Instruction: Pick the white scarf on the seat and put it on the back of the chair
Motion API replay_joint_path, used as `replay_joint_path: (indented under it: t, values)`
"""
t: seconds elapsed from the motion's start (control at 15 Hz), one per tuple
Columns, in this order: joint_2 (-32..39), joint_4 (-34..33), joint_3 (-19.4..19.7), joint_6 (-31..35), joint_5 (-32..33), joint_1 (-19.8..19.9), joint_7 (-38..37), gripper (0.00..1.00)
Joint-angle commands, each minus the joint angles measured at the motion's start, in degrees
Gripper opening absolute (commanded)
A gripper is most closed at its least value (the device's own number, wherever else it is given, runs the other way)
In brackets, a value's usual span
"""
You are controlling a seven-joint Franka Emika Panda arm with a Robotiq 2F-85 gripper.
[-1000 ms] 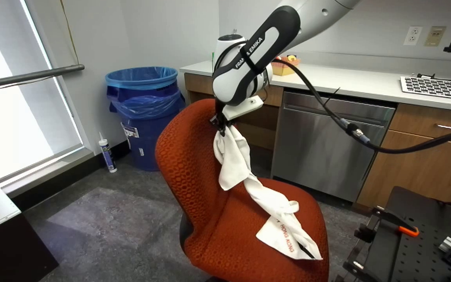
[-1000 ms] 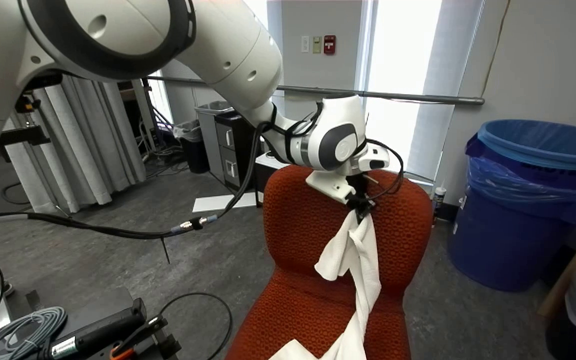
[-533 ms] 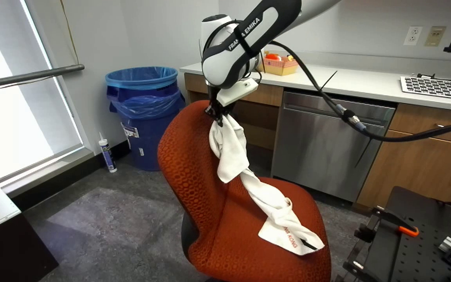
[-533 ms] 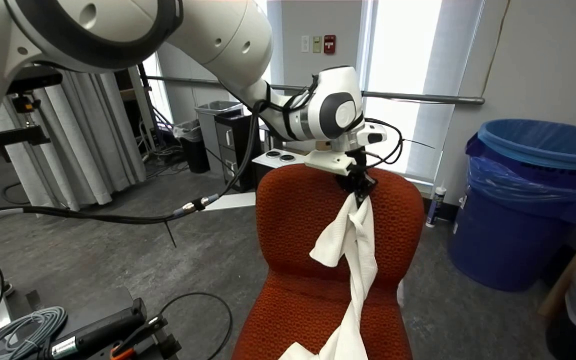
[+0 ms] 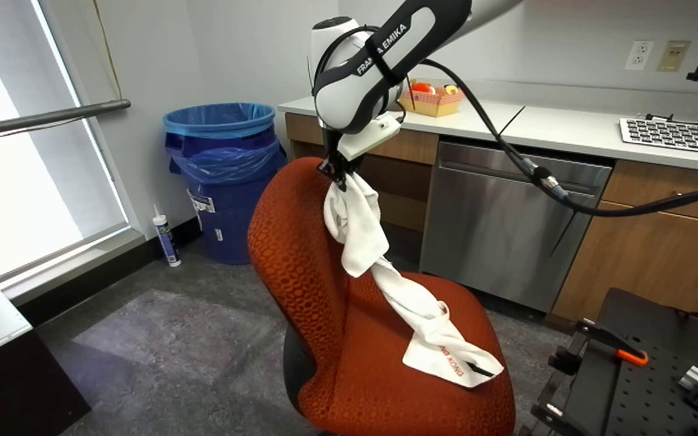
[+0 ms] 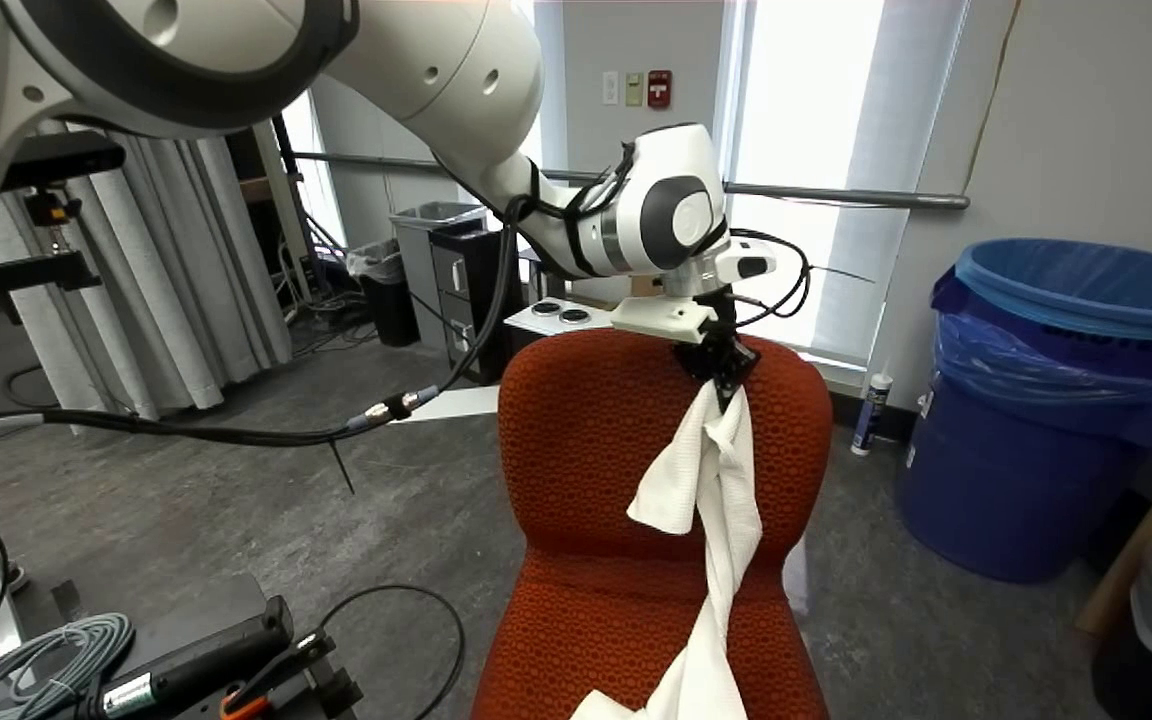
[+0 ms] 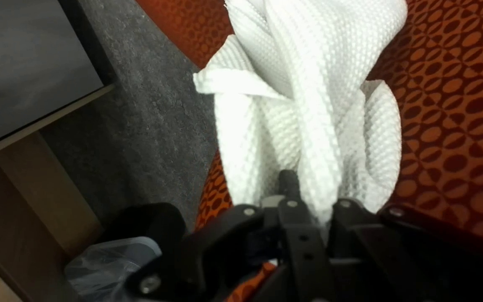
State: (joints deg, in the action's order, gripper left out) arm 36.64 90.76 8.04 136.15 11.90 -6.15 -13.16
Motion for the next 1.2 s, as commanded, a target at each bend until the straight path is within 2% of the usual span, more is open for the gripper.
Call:
replay_joint_path:
  t: [0.0, 0.6, 0.93, 1.13]
  values:
    - [-3.3, 1.4, -0.3, -1.6, 1.4, -0.3, 1.2, 0.00]
    - [-8.1, 0.1, -3.1, -2.9, 3.6, -4.2, 2.3, 0.00]
    - [-9.1, -4.8, -5.1, -9.4, 3.1, -5.9, 2.3, 0.00]
    - [-6.6, -10.8, -5.8, -14.3, 3.7, -7.2, 0.8, 0.00]
